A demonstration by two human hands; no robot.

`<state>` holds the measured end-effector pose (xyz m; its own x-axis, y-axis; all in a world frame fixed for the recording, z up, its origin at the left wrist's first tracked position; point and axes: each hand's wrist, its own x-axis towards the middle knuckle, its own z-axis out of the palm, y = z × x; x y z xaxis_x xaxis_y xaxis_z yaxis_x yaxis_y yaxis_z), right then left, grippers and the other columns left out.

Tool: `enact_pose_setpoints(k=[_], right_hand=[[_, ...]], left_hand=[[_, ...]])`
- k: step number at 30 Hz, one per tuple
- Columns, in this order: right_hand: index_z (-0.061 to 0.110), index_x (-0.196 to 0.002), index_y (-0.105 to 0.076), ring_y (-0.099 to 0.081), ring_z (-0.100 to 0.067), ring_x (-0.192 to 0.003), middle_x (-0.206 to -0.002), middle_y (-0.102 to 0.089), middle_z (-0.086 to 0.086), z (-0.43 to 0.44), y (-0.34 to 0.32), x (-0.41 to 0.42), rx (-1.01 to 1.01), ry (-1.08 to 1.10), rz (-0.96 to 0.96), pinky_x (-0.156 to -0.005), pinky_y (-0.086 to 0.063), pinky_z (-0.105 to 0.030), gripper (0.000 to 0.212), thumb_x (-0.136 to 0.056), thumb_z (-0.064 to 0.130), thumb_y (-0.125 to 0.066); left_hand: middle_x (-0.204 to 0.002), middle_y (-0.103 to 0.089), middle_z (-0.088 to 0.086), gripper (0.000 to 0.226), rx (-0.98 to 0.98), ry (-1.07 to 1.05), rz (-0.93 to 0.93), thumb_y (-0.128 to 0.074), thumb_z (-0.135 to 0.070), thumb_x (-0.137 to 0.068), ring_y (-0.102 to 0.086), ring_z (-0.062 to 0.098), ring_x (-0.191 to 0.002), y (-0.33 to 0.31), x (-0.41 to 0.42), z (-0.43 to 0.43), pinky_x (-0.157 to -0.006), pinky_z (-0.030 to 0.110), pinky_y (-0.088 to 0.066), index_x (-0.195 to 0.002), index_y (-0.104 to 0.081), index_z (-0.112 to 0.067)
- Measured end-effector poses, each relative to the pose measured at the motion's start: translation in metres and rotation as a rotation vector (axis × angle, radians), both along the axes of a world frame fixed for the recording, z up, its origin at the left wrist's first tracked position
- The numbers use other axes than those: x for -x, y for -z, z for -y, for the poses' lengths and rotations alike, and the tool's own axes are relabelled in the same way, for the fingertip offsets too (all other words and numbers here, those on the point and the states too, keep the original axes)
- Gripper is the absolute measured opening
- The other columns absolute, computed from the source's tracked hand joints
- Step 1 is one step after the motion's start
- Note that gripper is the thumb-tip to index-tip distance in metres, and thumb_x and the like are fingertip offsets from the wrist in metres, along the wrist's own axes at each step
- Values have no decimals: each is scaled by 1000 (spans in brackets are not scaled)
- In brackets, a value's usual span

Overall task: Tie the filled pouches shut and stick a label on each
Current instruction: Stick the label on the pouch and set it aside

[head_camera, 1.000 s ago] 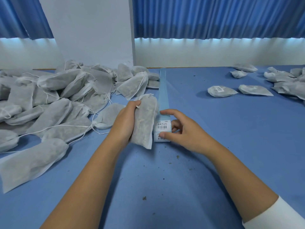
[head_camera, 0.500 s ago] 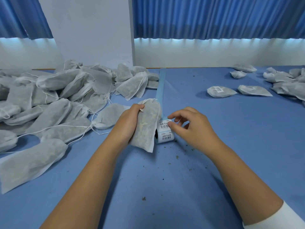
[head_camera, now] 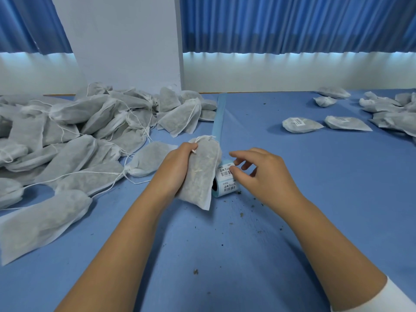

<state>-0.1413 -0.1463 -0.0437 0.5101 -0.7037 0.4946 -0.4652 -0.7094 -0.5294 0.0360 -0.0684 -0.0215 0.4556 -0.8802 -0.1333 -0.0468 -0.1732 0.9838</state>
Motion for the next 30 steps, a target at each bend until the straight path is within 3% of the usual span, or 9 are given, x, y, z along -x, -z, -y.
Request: enact_pose_setpoints(k=[5, 9, 15, 20, 24, 30], right_hand=[[23, -105, -74, -56, -4, -81, -88, -62, 13, -1, -1, 0, 27, 24, -31, -80, -49, -24, 18, -89, 26, -67], [25, -105, -74, -51, -2, -77, -92, -68, 11, -3, -2, 1, 36, 43, -42, -79, -47, -24, 19, -88, 29, -68], [24, -104, -76, -50, 1, -73, -93, -71, 9, -5, -2, 2, 56, 55, -25, -77, -45, -22, 18, -87, 28, -71], [24, -101, -77, -62, -9, -82, -92, -72, 8, -6, -3, 2, -1, 46, 13, -80, -53, -35, 16, -86, 26, -72], [27, -90, -76, -62, -8, -81, -86, -71, 10, -5, -2, 2, -10, 36, 26, -76, -53, -35, 8, -85, 25, -71], [23, -101, -74, -59, -2, -84, -92, -66, 14, -3, -2, 0, -8, 11, -19, -79, -53, -28, 15, -88, 24, -68]], left_hand=[[-106, -75, 5, 57, -1, -16, 12, -46, -57, -71, -68, 26, -106, 2, 0, 1, -103, 50, -47, -105, -72, -18], [-95, -74, 0, 45, 4, -54, 14, -47, -57, -71, -68, 23, -96, 3, 0, 2, -91, 43, -49, -90, -71, -25], [-96, -74, 1, 48, 4, -45, 27, -45, -58, -71, -68, 22, -94, 5, -1, 3, -87, 42, -49, -92, -71, -24], [-100, -75, 2, 51, 4, -47, 31, -46, -58, -71, -69, 23, -97, 6, -1, 4, -92, 44, -50, -96, -72, -22], [-89, -74, -4, 35, 27, -50, 41, -47, -51, -89, -68, 18, -88, 9, -4, 6, -79, 38, -49, -89, -71, -25], [-83, -72, -5, 32, 29, -50, 29, -47, -48, -93, -67, 17, -83, 11, -5, 8, -75, 35, -48, -84, -69, -26]])
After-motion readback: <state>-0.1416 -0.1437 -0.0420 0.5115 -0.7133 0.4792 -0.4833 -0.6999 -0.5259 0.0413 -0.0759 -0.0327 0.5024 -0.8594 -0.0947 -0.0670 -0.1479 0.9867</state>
